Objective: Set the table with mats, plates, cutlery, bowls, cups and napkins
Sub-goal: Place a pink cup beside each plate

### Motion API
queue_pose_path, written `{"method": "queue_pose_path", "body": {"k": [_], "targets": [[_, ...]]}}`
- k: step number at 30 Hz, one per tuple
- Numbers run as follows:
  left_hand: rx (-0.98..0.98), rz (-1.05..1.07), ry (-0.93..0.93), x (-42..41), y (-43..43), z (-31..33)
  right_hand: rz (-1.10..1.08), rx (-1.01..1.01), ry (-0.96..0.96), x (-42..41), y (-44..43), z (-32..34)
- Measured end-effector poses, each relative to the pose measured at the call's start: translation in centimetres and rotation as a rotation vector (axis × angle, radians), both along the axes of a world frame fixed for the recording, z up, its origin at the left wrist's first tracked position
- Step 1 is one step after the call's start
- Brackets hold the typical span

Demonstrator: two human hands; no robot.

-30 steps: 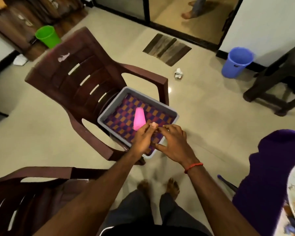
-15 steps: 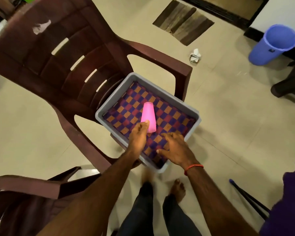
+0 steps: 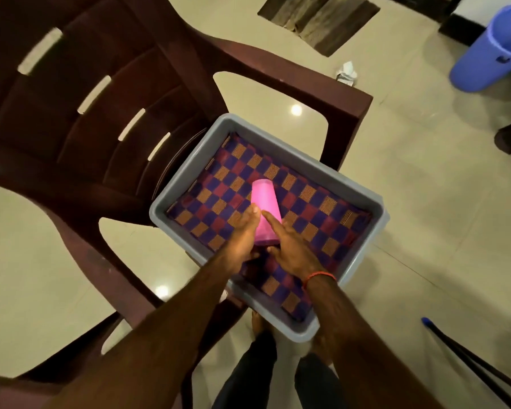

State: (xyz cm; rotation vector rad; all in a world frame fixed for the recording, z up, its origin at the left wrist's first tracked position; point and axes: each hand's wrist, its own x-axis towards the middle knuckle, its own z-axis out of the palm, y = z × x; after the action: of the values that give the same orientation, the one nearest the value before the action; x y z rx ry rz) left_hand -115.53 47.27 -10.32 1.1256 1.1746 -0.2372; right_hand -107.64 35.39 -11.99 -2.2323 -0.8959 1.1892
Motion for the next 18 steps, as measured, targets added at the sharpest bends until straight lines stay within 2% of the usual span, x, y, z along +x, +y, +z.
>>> {"method": "queue_pose_path", "body": {"k": [4,9,11,16,18], "targets": [[-0.049,-0.119,-0.021,0.5,0.3,0.6,-0.055,0.051,-0.073,1.0,0.6,0.9],[0.025,-0.315,-0.066,0.6,0.4,5.2,-0.185,0.072,-0.338,3.2,-0.5,6.7],[0.04,-0.413,-0.125,0.7,0.2,7.8,-0.216,0.05,-0.367,4.1,-1.5,9.6],[0.128,-0.73,-0.284,1.0,-0.8,14.0,-0.298,0.025,-0.412,5.5,-5.7,16.5],[0.288,-0.85,-0.343,1.6,-1.5,16.6,-0.261,-0.008,-0.435,5.3,-7.4,19.6]]}}
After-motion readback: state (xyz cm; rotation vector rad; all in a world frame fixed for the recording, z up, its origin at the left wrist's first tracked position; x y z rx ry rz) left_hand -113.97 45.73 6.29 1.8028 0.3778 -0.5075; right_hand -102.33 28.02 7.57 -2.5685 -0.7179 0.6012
